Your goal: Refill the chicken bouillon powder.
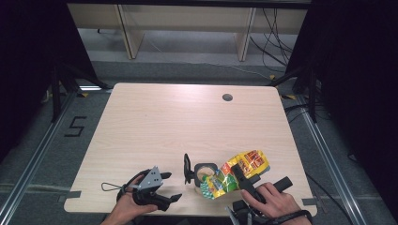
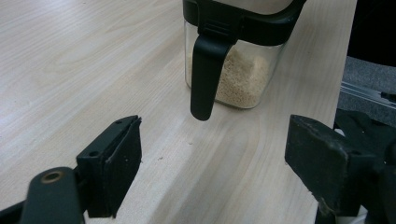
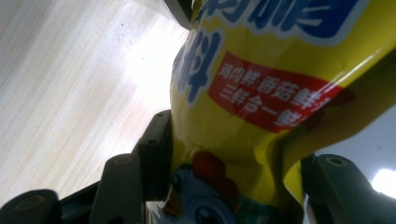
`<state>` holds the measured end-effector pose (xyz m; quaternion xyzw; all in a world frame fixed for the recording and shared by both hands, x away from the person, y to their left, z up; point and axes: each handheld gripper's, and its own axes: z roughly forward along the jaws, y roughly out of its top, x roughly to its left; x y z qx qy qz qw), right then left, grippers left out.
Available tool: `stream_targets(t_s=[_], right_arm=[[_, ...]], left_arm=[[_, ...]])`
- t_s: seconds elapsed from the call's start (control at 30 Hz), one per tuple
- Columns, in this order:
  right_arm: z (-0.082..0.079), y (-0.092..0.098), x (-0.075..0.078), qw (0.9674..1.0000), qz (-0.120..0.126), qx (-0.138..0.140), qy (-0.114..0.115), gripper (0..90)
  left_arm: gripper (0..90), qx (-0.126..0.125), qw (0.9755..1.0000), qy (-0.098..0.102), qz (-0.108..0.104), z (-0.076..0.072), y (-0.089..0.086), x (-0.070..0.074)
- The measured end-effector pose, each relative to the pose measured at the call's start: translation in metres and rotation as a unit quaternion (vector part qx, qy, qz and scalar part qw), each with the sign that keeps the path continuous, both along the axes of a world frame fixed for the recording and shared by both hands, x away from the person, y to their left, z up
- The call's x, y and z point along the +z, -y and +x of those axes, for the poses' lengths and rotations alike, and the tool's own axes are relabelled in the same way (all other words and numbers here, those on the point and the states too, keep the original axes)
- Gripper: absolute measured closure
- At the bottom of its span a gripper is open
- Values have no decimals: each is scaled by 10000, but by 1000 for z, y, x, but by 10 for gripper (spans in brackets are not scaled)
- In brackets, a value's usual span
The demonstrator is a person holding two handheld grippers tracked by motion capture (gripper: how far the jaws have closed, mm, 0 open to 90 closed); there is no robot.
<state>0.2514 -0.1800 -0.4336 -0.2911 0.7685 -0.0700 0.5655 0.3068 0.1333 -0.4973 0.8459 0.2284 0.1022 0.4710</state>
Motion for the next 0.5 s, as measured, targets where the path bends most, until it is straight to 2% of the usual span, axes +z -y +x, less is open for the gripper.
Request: stream_targets(t_s=[0.03,0.1,0.13,0.2,0.23,0.33,0.37,0.4,0.5], right_arm=[[0,0,0,10000,-47,-15,38,488],[0,0,0,10000,-19,-39,36,488],[0,1,0,10000,14,-86,9,488],[0,1,0,10000,38,-22,33,488],[0,1,1,10000,-51,-3,50,488],[0,3,1,9999,82,-51,49,488],[0,3,2,10000,-6,-70,55,488],[1,3,3,9999,-45,-61,102,488],[2,4,0,9999,-63,-42,90,488]], left_arm=[[184,104,9998,-103,-99,-2,1,-1],[184,110,9999,-39,-84,-1,1,0],[184,38,10000,-44,4,-1,-1,1],[184,100,9999,-97,-59,-2,0,0],[184,87,9999,-61,-59,-1,1,0],[184,15,10000,1,-55,0,1,-1],[184,15,10000,4,-17,0,1,-1],[184,54,9999,-91,-32,0,1,-2],[184,74,9999,-80,-43,0,1,-2]])
